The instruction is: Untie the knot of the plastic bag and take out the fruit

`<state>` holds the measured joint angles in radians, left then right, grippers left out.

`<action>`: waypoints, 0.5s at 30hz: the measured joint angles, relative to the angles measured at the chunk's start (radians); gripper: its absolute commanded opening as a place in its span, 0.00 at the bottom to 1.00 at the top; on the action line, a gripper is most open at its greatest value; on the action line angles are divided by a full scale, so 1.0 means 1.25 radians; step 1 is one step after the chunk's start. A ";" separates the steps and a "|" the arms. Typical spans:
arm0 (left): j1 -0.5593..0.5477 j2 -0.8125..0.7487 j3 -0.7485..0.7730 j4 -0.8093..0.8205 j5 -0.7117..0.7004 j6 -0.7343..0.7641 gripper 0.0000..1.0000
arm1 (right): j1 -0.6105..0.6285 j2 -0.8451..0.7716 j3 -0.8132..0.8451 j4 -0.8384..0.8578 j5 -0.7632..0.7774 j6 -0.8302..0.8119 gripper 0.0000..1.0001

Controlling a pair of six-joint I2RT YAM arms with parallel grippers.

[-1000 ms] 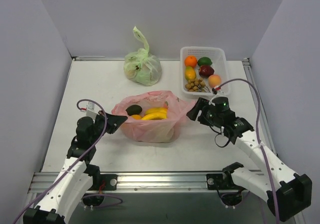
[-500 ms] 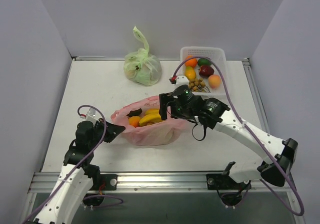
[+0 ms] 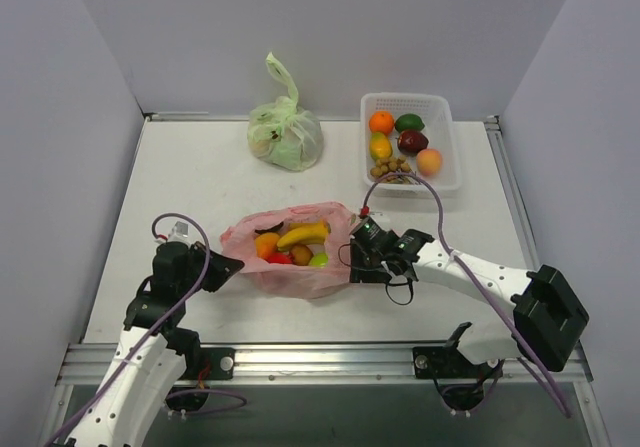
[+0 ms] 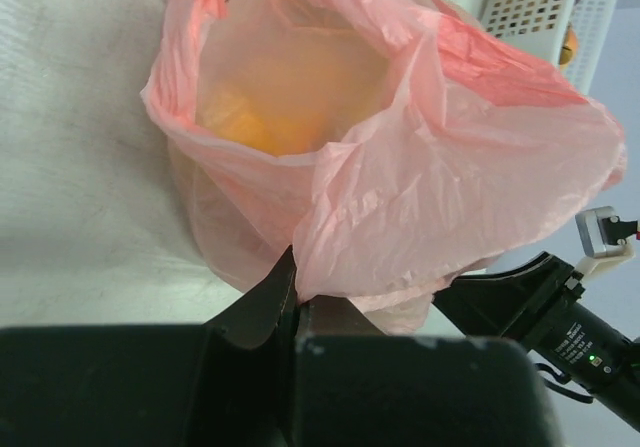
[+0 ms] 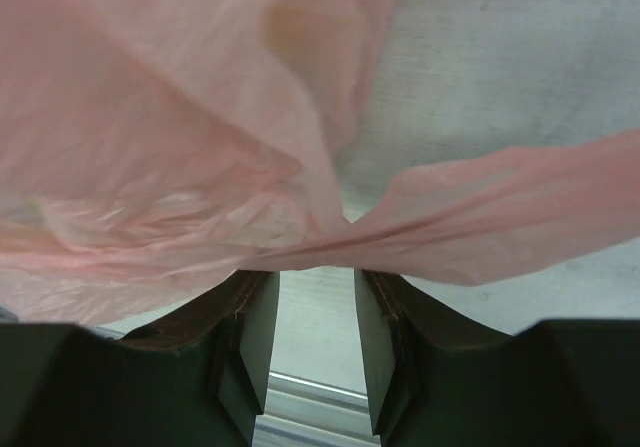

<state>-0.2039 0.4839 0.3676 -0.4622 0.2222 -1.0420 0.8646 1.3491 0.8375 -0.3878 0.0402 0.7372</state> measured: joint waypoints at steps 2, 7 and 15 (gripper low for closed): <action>0.000 0.006 0.001 -0.018 -0.011 0.000 0.00 | -0.038 -0.019 -0.060 0.044 -0.038 0.031 0.35; 0.000 0.038 0.026 -0.059 -0.046 0.003 0.00 | -0.128 -0.050 -0.184 0.197 -0.123 0.079 0.32; 0.000 0.142 0.060 -0.063 -0.073 0.016 0.00 | -0.157 -0.016 -0.226 0.393 -0.206 0.078 0.28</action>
<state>-0.2039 0.6609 0.4431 -0.5415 0.1307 -1.0222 0.6685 1.3289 0.5549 0.1040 -0.2176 0.8349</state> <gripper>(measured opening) 0.032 0.281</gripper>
